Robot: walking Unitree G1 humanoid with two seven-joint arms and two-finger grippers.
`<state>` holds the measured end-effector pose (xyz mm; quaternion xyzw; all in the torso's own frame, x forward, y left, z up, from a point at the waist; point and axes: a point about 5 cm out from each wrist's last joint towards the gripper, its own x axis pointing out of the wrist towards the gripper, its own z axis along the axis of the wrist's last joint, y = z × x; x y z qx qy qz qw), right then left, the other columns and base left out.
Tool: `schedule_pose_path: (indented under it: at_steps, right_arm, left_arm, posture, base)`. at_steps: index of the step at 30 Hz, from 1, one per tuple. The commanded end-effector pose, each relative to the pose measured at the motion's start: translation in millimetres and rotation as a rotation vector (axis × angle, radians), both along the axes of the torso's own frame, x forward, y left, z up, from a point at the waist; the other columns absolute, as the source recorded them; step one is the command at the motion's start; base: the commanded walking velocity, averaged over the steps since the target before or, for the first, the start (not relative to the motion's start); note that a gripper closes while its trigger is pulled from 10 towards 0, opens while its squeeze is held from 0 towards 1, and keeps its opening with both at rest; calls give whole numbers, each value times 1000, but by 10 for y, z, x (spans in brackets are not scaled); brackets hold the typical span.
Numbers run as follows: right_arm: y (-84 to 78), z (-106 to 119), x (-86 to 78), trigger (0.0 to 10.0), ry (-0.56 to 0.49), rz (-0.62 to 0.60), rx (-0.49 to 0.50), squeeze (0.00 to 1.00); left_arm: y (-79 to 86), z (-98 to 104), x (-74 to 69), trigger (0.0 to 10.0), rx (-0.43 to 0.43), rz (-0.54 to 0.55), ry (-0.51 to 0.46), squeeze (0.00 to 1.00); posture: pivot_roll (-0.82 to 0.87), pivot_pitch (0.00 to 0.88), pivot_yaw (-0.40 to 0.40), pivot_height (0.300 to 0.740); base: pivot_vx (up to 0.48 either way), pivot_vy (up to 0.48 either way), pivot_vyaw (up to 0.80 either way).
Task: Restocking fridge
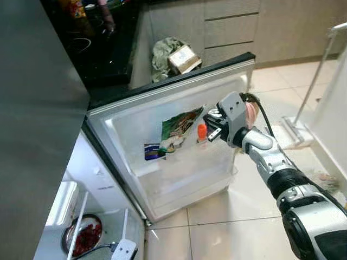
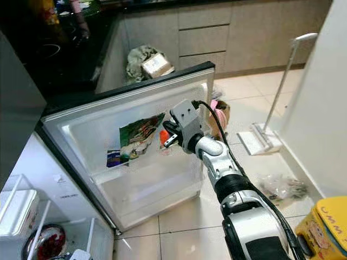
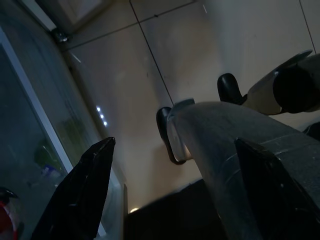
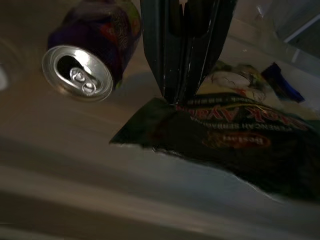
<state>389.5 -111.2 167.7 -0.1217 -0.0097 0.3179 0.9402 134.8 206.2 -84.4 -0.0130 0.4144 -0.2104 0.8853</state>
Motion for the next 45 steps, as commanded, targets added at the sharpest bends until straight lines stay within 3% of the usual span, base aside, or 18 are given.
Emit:
schedule_pose_path:
  at_steps: [1,12,17,20,25,26,27,32,35,42,43,45]
  right_arm:
    - [-21,81,42,10000,-25,-24,1,0]
    - [21,221,77,10000,-48,45,19,0]
    - [-50,273,50,10000,-45,137,39,0]
    - [-182,299,50,10000,-60,145,-32,0]
    - [-317,335,25,10000,-60,177,-54,0]
    - [-297,323,-36,10000,-40,284,-47,0]
    - [-297,323,-36,10000,-40,284,-47,0]
    - [-160,311,-209,10000,44,583,30,0]
    - [-109,304,-234,10000,64,635,39,0]
    - [107,324,-102,10000,-14,494,1,0]
    - [170,382,-37,10000,-42,403,30,0]
    - [170,382,-37,10000,-42,403,30,0]
  left_arm:
    - [149,7,-80,10000,40,-18,16,0]
    - [115,-16,-143,10000,31,-22,25,0]
    - [65,-23,-125,10000,21,-27,26,0]
    - [25,-25,-97,10000,14,-33,25,0]
    - [-29,-27,-67,10000,5,-52,28,0]
    - [-51,-32,-61,10000,4,-58,31,0]
    - [-51,-32,-61,10000,4,-58,31,0]
    - [-82,-36,-51,10000,1,-64,32,0]
    - [-87,-36,-52,10000,1,-69,32,0]
    - [-78,-41,-75,10000,1,-66,36,0]
    - [-80,-47,-98,10000,-1,-69,40,0]
    - [-80,-47,-98,10000,-1,-69,40,0]
  posture:
    - [64,149,67,740]
    - [56,142,62,740]
    - [40,132,65,740]
    - [26,126,67,740]
    - [10,115,70,740]
    - [9,110,71,740]
    - [9,110,71,740]
    - [8,100,70,740]
    - [10,100,68,740]
    - [19,109,66,740]
    - [23,114,66,740]
    - [23,114,66,740]
  base:
    - [0,0,0]
    - [0,0,0]
    - [0,0,0]
    - [0,0,0]
    - [0,0,0]
    - [0,0,0]
    - [0,0,0]
    - [0,0,0]
    - [0,0,0]
    - [0,0,0]
    - [0,0,0]
    - [0,0,0]
